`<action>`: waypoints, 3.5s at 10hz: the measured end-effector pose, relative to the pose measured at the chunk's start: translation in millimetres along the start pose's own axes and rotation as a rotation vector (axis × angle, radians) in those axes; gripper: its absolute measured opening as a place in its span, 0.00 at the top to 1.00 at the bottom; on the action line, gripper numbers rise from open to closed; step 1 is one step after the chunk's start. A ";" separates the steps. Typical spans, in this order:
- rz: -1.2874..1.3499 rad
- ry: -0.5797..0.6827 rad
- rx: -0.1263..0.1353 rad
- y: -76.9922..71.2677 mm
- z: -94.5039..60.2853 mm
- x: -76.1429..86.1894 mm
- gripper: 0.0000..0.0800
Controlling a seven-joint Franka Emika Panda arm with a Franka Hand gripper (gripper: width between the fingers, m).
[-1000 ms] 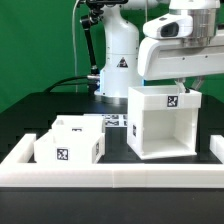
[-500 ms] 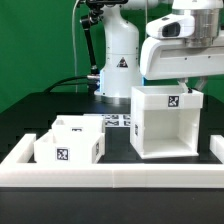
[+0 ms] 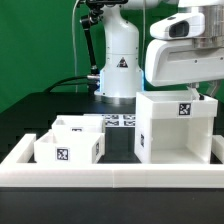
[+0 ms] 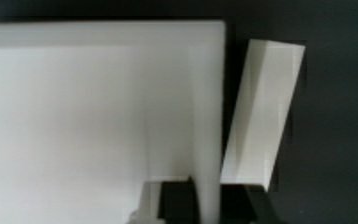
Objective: Assemble drawer
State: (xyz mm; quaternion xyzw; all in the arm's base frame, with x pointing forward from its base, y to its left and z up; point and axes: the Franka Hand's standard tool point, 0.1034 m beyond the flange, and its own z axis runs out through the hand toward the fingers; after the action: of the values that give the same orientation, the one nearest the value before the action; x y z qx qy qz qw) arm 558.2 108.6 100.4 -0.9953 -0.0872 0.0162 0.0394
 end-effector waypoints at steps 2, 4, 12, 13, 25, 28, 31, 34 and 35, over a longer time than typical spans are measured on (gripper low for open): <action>0.008 0.003 0.000 0.4 -0.6 1.8 0.95; 0.013 0.004 0.000 0.3 -0.7 1.9 0.95; 0.558 0.040 0.013 7.4 -1.8 23.4 0.95; 0.603 0.039 0.017 4.4 -1.7 23.4 0.95; 1.273 0.036 0.094 13.7 -3.0 35.0 0.95; 1.446 0.021 0.121 21.0 -3.3 42.0 0.95; 1.589 0.021 0.162 25.4 -4.4 63.3 0.95; 1.589 0.041 0.177 28.4 -5.4 81.4 0.95; 1.589 0.036 0.171 29.0 -4.9 82.6 0.95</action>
Offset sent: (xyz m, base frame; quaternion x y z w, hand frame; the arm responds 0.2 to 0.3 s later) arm 0.0000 0.0000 0.0000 0.0000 0.0000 0.0000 1.0000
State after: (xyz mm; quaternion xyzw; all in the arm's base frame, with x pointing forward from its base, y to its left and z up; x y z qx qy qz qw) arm 644.6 94.2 100.9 -0.7535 0.6501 0.0299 0.0935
